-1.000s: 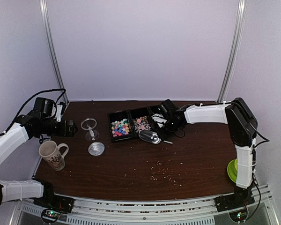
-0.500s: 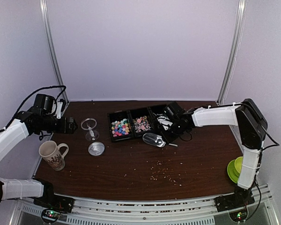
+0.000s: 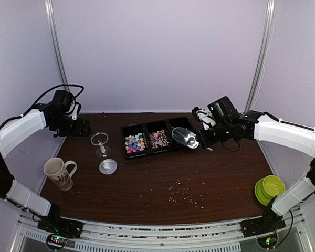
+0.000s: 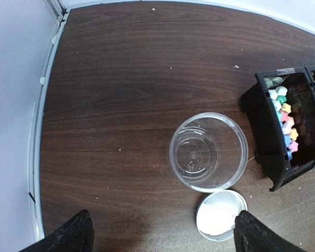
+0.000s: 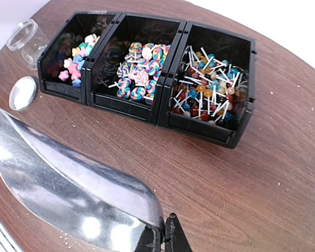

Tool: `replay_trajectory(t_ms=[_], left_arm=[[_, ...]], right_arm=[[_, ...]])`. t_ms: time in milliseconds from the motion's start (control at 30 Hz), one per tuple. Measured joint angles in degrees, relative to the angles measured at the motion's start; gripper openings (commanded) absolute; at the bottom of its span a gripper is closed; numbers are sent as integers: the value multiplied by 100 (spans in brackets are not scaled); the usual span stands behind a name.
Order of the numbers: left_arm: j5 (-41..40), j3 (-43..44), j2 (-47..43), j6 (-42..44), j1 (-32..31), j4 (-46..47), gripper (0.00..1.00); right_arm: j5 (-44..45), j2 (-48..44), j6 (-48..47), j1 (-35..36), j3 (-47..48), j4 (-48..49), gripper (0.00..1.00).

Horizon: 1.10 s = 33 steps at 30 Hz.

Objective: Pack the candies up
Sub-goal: Pick up the spatula from the center of the board, then pick up the packing box from the center of the board.

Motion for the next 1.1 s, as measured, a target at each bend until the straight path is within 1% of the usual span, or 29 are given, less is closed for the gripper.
replay_trajectory(t_ms=[133,433,500,667,833,933,1033,1100], left_arm=[[4,400,640,-85,0,-35,79],[20,1075,1821,-160,11,-55,65],[48,1172,1989,-179,22,-74,60],[81,1276,2236,-201,48,-85,50],[136,1335,2465,-181,59,-118,33],[142,1335,2533,-168,59,-160,29],[142,1335,2533,-160,59,-168,20],[140,1335,2533,-153,59,-177,12]], right_arm=[[133,-404,74,35,-258,-83,0],[192,-992,184,48,-699,-122,0],[201,-1062,210,55,-761,-125,0],[208,-1207,227,81,-879,-129,0],[210,-1303,227,85,-935,-133,0],[212,-1307,227,85,-935,-131,0],[212,-1307,227,85,-935,-131,0],[212,-1305,227,85,-935,-131,0]])
